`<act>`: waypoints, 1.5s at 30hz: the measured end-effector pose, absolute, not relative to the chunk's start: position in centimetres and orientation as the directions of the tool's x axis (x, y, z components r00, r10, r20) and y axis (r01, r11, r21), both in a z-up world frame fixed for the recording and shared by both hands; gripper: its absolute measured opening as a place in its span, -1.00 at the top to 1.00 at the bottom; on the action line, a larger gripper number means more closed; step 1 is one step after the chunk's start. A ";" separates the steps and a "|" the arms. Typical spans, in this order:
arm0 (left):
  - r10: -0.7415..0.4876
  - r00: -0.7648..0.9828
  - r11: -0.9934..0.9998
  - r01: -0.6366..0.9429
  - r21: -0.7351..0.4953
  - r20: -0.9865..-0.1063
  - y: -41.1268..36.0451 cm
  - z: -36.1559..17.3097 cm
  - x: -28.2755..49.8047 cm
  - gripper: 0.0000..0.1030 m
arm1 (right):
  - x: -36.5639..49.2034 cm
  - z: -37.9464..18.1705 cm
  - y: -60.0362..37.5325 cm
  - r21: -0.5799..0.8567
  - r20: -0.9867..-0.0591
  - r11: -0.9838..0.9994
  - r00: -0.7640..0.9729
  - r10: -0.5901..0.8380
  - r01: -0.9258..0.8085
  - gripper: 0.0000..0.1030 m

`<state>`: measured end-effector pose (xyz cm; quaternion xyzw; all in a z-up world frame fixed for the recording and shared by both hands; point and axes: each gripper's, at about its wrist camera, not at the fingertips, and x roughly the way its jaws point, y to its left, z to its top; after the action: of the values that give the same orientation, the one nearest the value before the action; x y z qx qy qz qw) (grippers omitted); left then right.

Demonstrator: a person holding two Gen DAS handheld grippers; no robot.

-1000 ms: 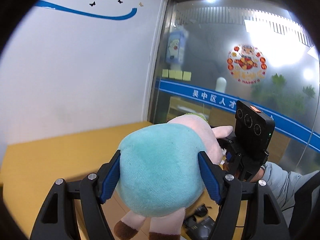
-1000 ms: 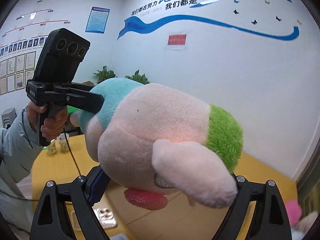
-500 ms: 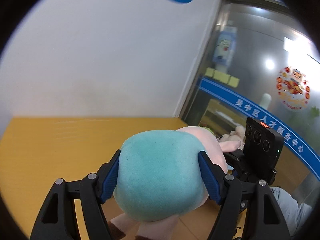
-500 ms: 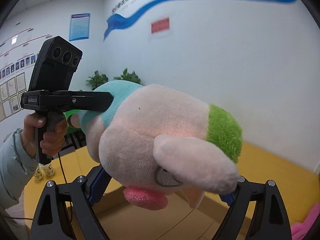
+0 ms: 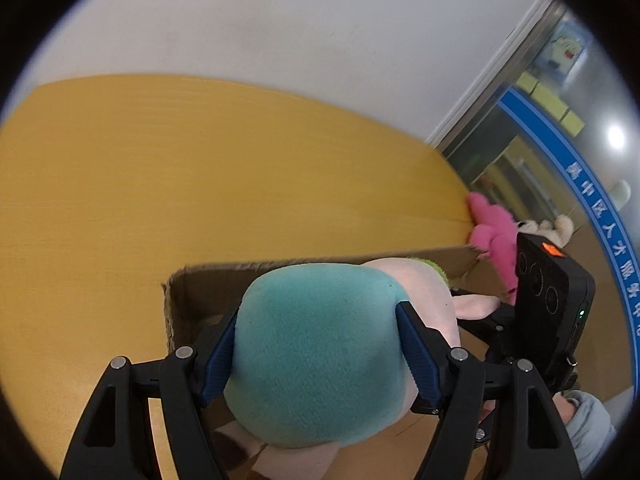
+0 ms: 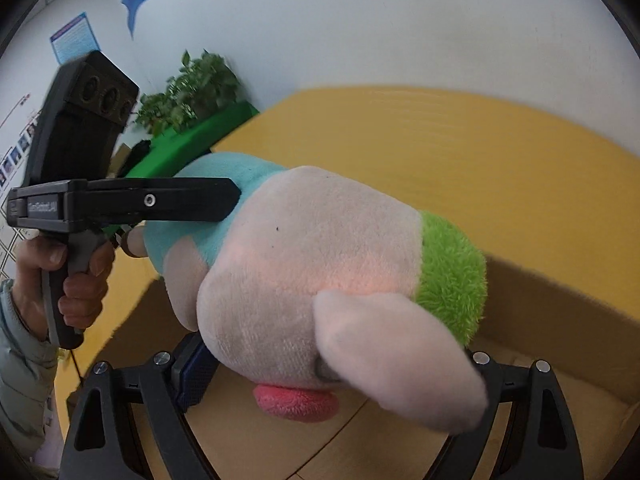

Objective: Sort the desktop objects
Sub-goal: 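Carry the plush pig over the cardboard box and open the left gripper, then move the left gripper to the black charger box and grasp it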

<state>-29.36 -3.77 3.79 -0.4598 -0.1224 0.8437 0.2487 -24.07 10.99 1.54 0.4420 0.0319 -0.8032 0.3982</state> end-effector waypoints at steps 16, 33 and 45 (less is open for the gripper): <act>0.390 -0.622 -0.920 -0.225 -0.322 -0.679 -8.5 10.0 -25.2 -0.50 | -23.7 2.3 11.0 0.244 -0.799 -0.772 -0.329 -0.503 0.587 -1.00; 0.321 -0.830 -0.947 -0.284 -0.150 -0.455 -7.8 22.2 -2.6 -0.58 | -3.0 18.7 20.6 -0.039 -0.664 -0.781 -0.600 -0.446 0.624 -1.00; 0.138 -0.913 -0.985 -0.167 0.045 -0.384 -0.6 18.0 6.6 -0.58 | 7.1 17.4 23.5 -0.062 -0.573 -0.896 -0.750 -0.330 0.441 -1.00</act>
<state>6.58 -0.59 17.99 -0.1932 0.0384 0.9773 0.0781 7.05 23.45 17.38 0.2867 0.0968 -0.9304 0.2070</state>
